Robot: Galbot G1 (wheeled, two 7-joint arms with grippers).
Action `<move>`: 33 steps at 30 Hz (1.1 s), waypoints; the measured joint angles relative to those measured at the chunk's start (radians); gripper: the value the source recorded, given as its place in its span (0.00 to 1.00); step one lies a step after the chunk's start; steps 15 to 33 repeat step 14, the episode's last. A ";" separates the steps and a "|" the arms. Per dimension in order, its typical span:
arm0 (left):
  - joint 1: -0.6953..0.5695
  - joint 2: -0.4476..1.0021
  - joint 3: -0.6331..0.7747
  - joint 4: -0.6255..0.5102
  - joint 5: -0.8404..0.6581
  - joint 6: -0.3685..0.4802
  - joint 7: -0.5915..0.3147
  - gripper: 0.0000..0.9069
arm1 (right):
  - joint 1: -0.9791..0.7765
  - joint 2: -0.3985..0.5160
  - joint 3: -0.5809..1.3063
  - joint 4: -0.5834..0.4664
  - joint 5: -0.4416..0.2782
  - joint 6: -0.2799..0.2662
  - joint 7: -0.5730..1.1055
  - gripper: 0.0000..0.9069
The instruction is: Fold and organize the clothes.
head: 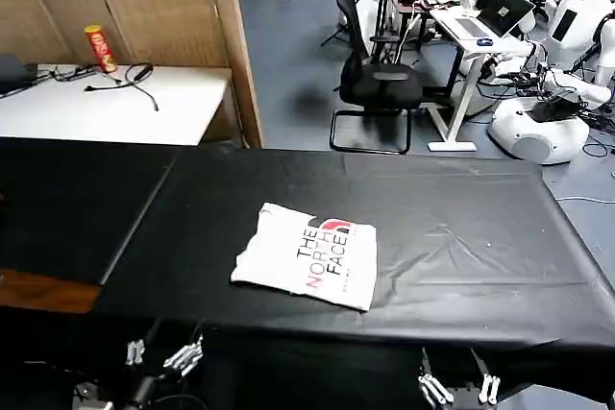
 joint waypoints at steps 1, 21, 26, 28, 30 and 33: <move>0.001 0.000 -0.004 0.000 -0.006 0.008 0.001 0.97 | -0.012 0.000 0.001 0.010 0.003 -0.008 0.009 0.97; 0.011 0.004 -0.027 -0.012 -0.020 0.040 0.011 0.97 | -0.062 0.000 0.001 0.047 0.002 -0.012 0.013 0.97; 0.011 0.004 -0.027 -0.012 -0.020 0.040 0.011 0.97 | -0.062 0.000 0.001 0.047 0.002 -0.012 0.013 0.97; 0.011 0.004 -0.027 -0.012 -0.020 0.040 0.011 0.97 | -0.062 0.000 0.001 0.047 0.002 -0.012 0.013 0.97; 0.011 0.004 -0.027 -0.012 -0.020 0.040 0.011 0.97 | -0.062 0.000 0.001 0.047 0.002 -0.012 0.013 0.97; 0.011 0.004 -0.027 -0.012 -0.020 0.040 0.011 0.97 | -0.062 0.000 0.001 0.047 0.002 -0.012 0.013 0.97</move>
